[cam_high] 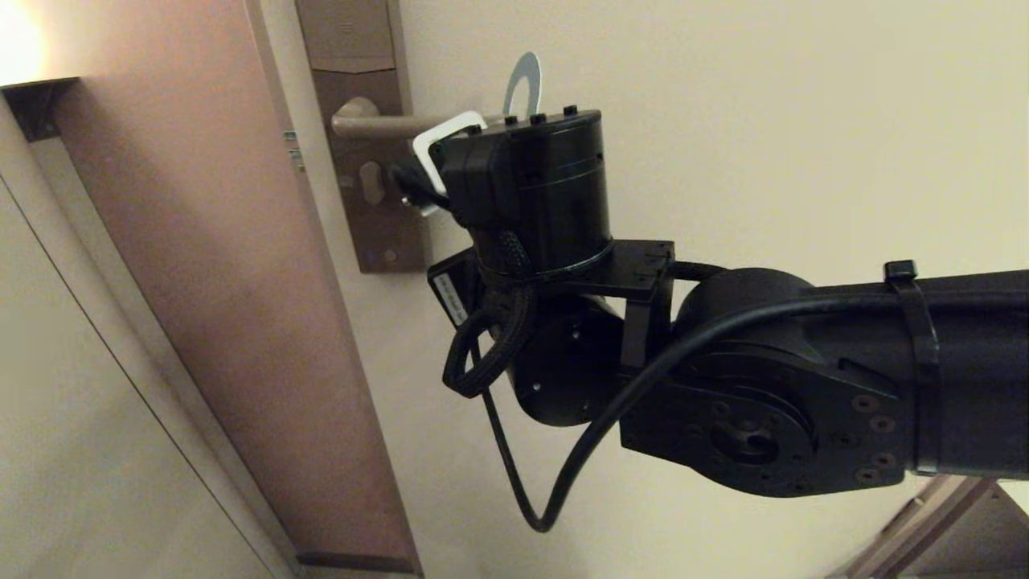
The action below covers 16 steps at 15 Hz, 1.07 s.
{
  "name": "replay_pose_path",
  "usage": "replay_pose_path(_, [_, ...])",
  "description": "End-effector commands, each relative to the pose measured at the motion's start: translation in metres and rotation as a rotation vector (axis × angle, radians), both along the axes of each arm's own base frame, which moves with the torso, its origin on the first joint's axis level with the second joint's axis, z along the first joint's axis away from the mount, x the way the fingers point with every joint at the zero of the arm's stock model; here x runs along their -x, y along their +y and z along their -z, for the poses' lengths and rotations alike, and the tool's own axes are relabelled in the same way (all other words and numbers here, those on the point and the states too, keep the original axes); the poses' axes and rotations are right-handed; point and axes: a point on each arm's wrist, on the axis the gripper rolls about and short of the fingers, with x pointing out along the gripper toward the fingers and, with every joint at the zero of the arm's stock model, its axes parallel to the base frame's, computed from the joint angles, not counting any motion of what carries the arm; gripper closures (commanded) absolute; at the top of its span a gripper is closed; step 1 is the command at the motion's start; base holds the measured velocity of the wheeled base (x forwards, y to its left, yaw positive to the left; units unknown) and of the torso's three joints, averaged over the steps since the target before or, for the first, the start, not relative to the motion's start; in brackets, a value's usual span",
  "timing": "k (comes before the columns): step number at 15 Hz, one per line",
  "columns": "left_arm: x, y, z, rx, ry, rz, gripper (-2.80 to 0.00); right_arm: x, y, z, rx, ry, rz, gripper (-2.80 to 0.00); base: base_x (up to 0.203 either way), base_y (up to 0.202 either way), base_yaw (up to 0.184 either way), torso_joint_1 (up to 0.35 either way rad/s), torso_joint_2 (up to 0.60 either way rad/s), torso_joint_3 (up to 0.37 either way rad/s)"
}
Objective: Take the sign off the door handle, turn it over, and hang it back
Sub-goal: Hang the sign back with the other side facing out
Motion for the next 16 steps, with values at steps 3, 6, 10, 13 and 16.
replay_pose_path(3, [0.000,0.000,0.000,0.000,0.001,0.000,0.00,0.002,0.014,0.011,0.018,0.001,0.013,0.00,0.000,0.000,0.000,0.000,0.00,0.000])
replay_pose_path(6, [0.000,0.000,0.000,0.000,0.001,0.000,0.00,0.004,0.019,0.017,0.030,0.006,0.008,0.00,0.000,0.000,0.000,0.000,0.00,0.000])
replay_pose_path(10, [0.000,0.000,0.000,0.000,0.001,0.000,0.00,0.004,0.026,0.021,0.038,0.004,0.016,0.00,0.000,0.000,0.000,0.000,0.00,0.000])
replay_pose_path(13, [0.000,0.000,0.000,0.000,0.001,0.000,0.00,-0.001,0.036,0.015,0.023,-0.016,0.043,0.00,0.000,0.000,0.000,0.000,0.00,0.000])
replay_pose_path(16, [0.000,0.000,0.000,0.000,0.001,0.000,0.00,-0.005,0.049,0.012,0.025,-0.023,0.068,0.00,0.000,0.000,0.000,0.000,0.00,0.000])
